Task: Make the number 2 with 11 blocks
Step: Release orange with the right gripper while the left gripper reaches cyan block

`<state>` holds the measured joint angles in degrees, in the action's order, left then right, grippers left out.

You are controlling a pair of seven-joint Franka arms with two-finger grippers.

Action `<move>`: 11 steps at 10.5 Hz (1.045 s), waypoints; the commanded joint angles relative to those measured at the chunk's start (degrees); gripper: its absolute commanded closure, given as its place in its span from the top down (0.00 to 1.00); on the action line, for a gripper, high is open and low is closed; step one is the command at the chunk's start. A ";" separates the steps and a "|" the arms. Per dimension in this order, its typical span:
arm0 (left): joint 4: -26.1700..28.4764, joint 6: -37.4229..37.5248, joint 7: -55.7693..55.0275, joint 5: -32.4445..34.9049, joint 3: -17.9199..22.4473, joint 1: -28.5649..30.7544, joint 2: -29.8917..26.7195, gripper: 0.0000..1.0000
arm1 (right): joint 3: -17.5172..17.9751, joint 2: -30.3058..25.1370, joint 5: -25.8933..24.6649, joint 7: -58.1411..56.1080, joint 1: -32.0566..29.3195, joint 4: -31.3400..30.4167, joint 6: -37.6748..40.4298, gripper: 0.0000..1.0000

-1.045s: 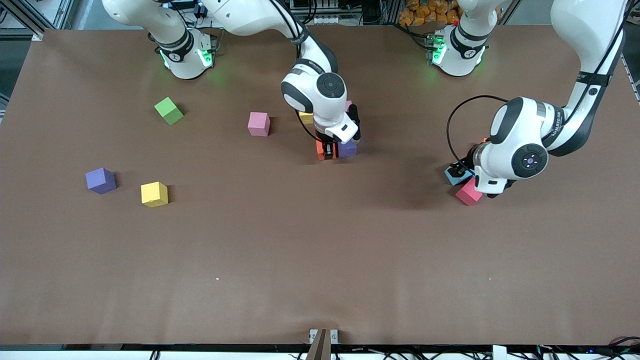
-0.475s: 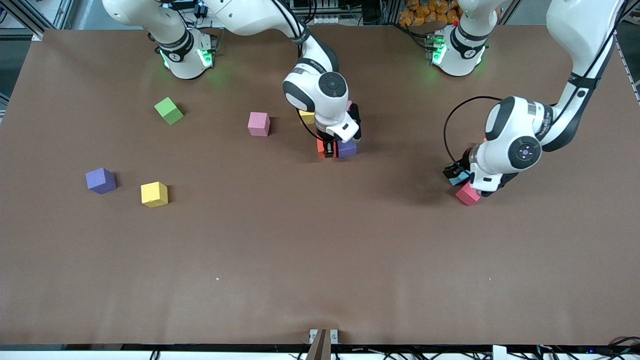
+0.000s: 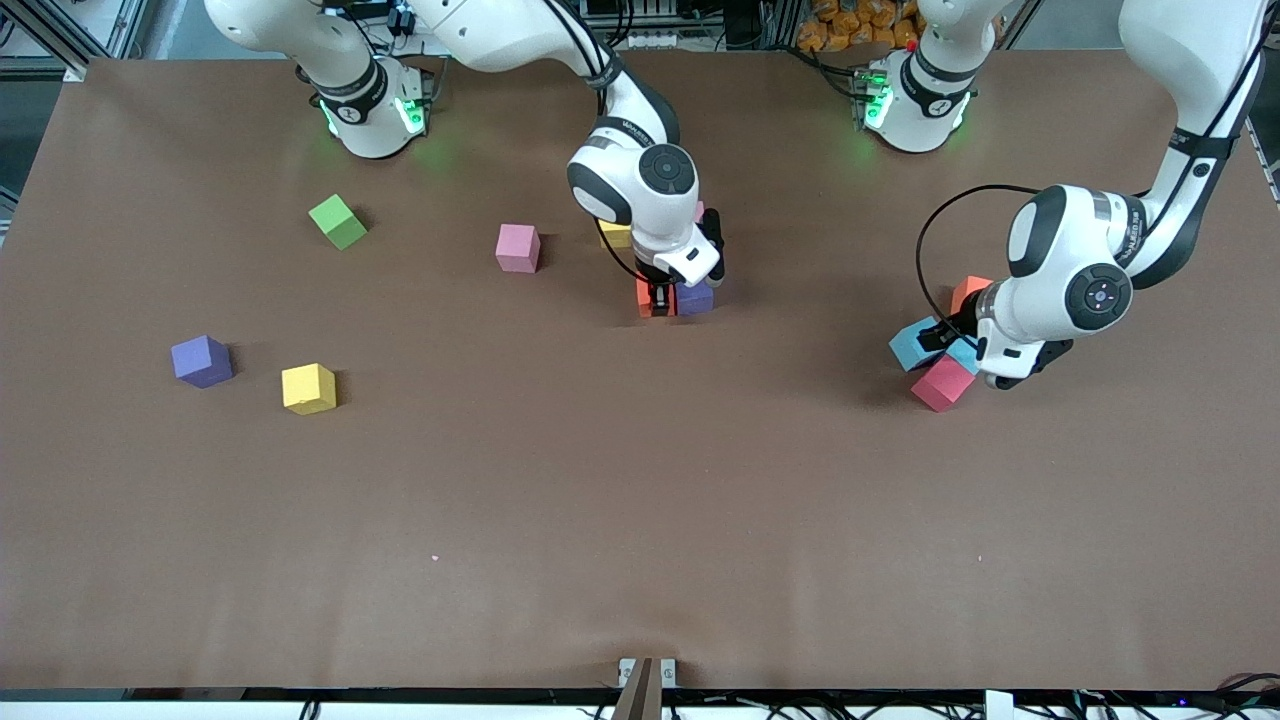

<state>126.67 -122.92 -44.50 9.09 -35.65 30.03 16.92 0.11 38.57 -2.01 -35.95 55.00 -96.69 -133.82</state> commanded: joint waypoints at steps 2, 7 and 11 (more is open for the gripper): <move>4.01 -6.43 0.55 0.23 -0.65 0.47 -1.36 1.00 | -0.29 0.81 0.78 0.01 0.72 1.60 0.40 1.00; 4.46 -7.95 0.55 0.05 -1.08 0.47 -1.27 1.00 | -0.29 -5.94 0.78 0.00 -0.15 1.24 8.55 1.00; 4.46 -10.05 0.47 0.05 -1.08 0.47 -0.31 1.00 | -0.81 -14.56 0.78 0.70 -5.50 -0.25 17.96 1.00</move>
<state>130.27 -131.25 -44.50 9.09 -36.23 29.98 16.94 -0.76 28.18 -2.00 -35.75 52.12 -94.22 -118.26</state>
